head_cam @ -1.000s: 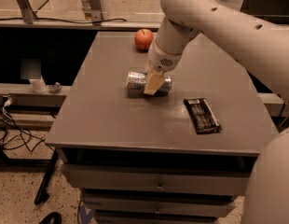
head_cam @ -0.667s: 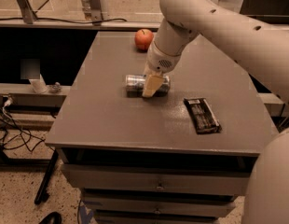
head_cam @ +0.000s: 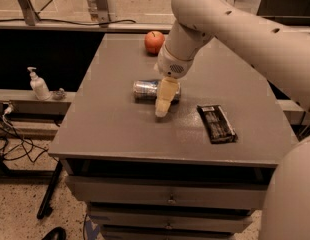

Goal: Knock redbull can over

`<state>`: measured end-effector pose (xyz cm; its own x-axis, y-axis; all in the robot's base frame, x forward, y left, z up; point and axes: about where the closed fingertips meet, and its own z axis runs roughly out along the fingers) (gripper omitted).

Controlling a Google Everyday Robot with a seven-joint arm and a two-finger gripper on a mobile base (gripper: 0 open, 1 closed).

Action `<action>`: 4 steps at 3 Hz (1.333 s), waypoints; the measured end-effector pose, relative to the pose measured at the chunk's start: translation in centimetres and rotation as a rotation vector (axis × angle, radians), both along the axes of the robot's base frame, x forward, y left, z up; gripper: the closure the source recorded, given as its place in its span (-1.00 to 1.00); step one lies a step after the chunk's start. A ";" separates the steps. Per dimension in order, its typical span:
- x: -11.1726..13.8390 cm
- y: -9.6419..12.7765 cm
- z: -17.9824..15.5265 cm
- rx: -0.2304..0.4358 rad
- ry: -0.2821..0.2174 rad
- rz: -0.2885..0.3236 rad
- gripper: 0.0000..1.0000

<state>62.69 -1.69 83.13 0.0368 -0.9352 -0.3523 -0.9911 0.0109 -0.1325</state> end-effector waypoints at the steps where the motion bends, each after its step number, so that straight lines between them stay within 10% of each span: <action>1: 0.1 -0.2 0.4 0.021 -0.001 -0.013 -1.00; 4: -2.3 -5.5 12.9 0.452 -0.131 -0.198 -1.00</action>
Offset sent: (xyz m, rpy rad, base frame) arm 0.0107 -0.0491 0.0855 0.3389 -0.1103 -0.1968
